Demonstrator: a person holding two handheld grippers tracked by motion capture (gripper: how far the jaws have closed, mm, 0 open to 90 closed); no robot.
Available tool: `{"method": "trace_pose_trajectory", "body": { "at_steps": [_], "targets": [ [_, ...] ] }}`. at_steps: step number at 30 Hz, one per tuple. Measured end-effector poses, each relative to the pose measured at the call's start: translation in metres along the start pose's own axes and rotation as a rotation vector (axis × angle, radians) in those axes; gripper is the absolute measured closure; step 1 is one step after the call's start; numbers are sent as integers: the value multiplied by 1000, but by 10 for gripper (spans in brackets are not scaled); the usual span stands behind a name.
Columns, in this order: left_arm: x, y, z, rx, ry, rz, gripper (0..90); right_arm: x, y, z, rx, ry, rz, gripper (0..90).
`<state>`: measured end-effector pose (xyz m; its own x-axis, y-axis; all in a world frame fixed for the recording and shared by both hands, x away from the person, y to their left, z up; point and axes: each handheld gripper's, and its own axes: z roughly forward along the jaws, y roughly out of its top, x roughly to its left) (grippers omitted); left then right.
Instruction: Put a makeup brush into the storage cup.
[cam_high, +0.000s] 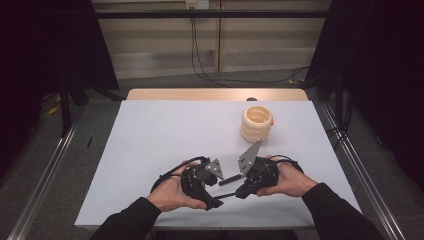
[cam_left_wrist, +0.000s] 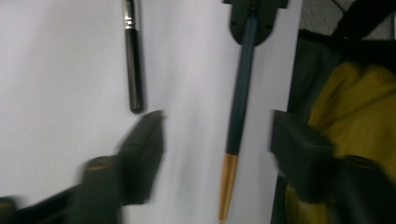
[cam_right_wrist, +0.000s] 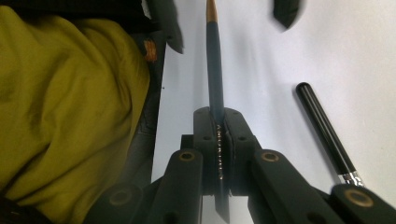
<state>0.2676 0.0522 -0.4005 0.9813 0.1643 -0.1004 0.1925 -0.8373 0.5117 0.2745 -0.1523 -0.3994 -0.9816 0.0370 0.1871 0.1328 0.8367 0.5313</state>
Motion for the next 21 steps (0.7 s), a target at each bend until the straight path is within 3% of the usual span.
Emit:
{"method": "trace_pose_trajectory", "body": {
  "at_steps": [4, 6, 8, 14, 17, 19, 20, 21],
  "targets": [
    [2, -6, -2, -58, 28, -45, 90, 1, -2, 0, -4, -10, 10, 851],
    [4, -8, -5, -82, 46, -61, 57, 0, -3, 0, -5, -22, 14, 851],
    [6, -12, -7, -126, 84, -90, 59, -1, -5, -2, -11, -28, 28, 851],
    [10, -24, -18, -214, 111, -140, 46, -1, -8, -6, -26, -43, 61, 851],
    [8, -30, -24, -259, 110, -102, 33, -2, -14, -7, -48, -50, 80, 851],
    [7, -33, -25, -284, 109, -125, 31, -2, -18, -7, -57, -56, 89, 851],
    [7, -34, -27, -294, 116, -110, 34, -2, -20, -8, -59, -66, 90, 851],
    [6, -36, -29, -305, 127, -120, 33, -2, -21, -9, -60, -67, 95, 851]
  ]
}}
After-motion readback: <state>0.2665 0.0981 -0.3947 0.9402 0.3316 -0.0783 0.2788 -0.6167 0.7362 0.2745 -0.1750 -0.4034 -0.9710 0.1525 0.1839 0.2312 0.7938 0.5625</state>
